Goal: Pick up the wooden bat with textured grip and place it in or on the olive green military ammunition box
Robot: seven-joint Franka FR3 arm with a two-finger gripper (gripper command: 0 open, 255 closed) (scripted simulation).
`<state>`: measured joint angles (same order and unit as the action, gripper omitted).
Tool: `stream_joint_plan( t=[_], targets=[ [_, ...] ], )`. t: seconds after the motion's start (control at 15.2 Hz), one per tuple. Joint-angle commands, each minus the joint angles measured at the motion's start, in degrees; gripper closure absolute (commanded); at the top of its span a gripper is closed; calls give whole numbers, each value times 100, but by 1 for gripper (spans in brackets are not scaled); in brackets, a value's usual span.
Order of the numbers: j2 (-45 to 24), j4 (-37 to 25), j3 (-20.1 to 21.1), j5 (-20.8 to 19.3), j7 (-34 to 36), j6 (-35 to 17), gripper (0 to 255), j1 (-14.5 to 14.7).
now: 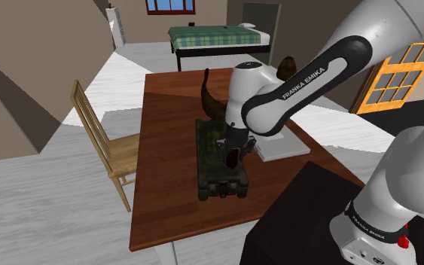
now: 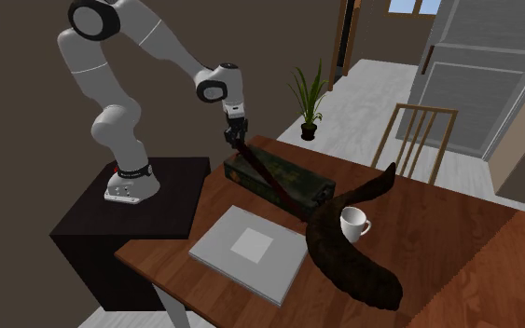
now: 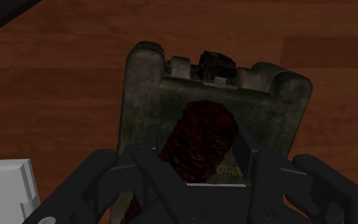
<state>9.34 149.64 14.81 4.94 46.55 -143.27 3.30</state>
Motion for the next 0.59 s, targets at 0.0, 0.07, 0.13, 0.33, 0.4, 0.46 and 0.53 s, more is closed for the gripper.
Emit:
stream_joint_plan(
  t=[0.0,0.07,0.13,0.33,0.4,0.46,0.53],
  targets=[
    [-140,57,18,-38,24,-212,255,-7],
    [-215,76,24,-61,40,-305,255,-13],
    [-291,94,30,-86,58,-398,255,-19],
    [-531,139,43,-174,121,-676,255,-39],
    [-680,159,48,-239,166,-843,255,-51],
    [-680,159,47,-239,166,-843,255,-50],
    [-680,159,47,-238,166,-843,255,-49]
  ],
)
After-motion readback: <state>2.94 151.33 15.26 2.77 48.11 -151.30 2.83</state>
